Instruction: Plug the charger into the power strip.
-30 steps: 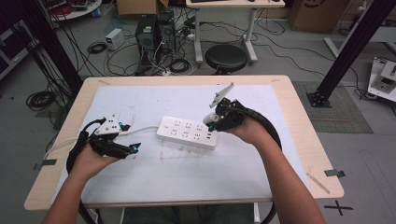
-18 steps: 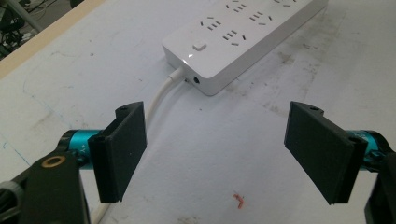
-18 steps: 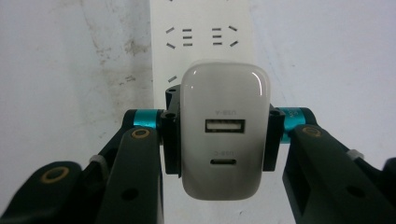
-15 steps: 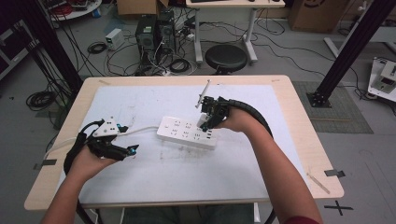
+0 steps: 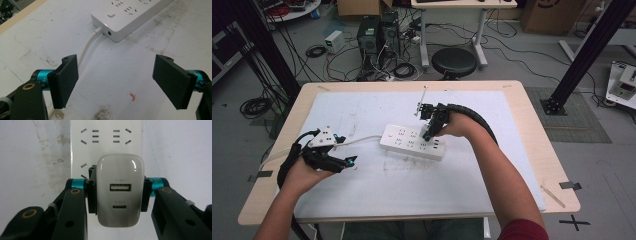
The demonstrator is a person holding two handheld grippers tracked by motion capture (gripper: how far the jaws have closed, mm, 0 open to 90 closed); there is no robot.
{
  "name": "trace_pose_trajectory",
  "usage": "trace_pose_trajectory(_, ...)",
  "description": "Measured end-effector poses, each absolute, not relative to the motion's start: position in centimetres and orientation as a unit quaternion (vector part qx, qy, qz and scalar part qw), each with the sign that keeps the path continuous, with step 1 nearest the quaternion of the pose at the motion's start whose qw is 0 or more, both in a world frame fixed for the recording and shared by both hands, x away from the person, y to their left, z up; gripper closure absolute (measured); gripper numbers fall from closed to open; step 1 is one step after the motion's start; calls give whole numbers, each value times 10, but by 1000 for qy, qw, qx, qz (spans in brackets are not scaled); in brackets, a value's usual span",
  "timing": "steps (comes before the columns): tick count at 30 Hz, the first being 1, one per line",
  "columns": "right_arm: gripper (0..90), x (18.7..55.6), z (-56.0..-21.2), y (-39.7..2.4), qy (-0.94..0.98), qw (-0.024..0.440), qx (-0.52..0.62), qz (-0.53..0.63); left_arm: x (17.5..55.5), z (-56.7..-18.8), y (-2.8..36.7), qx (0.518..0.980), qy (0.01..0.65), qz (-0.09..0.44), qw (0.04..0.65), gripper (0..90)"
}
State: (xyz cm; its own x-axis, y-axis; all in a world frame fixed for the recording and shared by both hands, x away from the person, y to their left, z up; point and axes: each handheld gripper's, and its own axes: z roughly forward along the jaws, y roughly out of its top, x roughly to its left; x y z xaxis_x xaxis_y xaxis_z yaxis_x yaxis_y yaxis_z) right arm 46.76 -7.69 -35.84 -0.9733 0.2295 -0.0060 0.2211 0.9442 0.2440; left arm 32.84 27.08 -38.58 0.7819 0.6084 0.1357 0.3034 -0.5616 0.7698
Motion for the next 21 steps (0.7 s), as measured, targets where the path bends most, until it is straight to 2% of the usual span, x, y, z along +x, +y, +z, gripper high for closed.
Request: trace_pose_trajectory(21,635,472,-364,-62,992,21,91,87,328,-391,270,861,264,196,387,208)
